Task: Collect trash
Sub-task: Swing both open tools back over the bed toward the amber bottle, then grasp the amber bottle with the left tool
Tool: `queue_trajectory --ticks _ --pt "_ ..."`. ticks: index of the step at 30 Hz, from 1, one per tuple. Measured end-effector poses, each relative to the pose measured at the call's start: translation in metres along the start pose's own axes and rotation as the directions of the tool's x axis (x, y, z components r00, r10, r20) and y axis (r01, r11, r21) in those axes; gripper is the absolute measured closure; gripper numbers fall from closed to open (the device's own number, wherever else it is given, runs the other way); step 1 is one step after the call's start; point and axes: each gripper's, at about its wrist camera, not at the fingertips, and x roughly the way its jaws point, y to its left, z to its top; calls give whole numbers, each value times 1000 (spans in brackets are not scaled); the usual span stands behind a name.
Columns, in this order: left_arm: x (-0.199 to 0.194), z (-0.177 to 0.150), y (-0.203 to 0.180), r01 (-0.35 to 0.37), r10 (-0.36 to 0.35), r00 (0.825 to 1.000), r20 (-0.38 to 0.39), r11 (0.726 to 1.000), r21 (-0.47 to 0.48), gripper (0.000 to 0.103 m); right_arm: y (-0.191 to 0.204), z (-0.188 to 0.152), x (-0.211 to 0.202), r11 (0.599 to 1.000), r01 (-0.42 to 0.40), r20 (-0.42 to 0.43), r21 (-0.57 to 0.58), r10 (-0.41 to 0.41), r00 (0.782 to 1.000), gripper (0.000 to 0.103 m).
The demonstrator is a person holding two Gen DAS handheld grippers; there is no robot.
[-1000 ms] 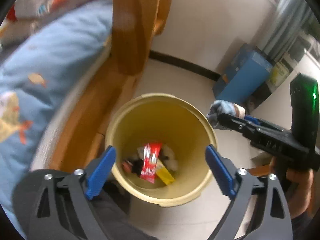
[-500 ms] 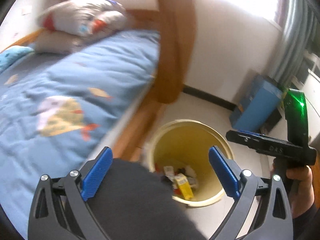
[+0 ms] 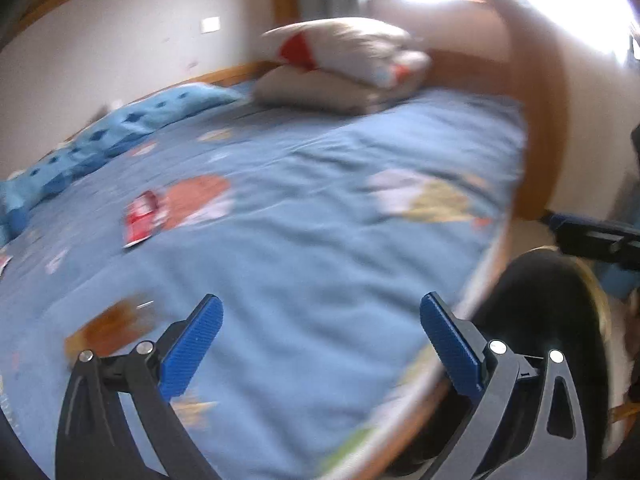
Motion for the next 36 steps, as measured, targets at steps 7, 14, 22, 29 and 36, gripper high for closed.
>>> queue_trajectory --ticks 7,14,22,29,36 --pt "-9 -12 92 -48 50 999 20 996 -69 4 61 16 62 991 -103 -81 -91 96 992 21" --pt "6 -16 152 -64 63 998 -28 996 -60 4 99 26 109 983 -142 -142 -112 126 982 21" --pt "40 -13 178 43 -45 993 -105 999 -20 6 122 33 140 977 -165 -195 -135 137 971 21" --pt "58 -24 183 154 -151 977 -152 988 14 38 128 37 157 975 -181 -218 -130 150 964 21" --pt "58 -29 180 186 -185 971 -148 983 -11 59 134 33 175 974 -194 -254 -122 158 954 21"
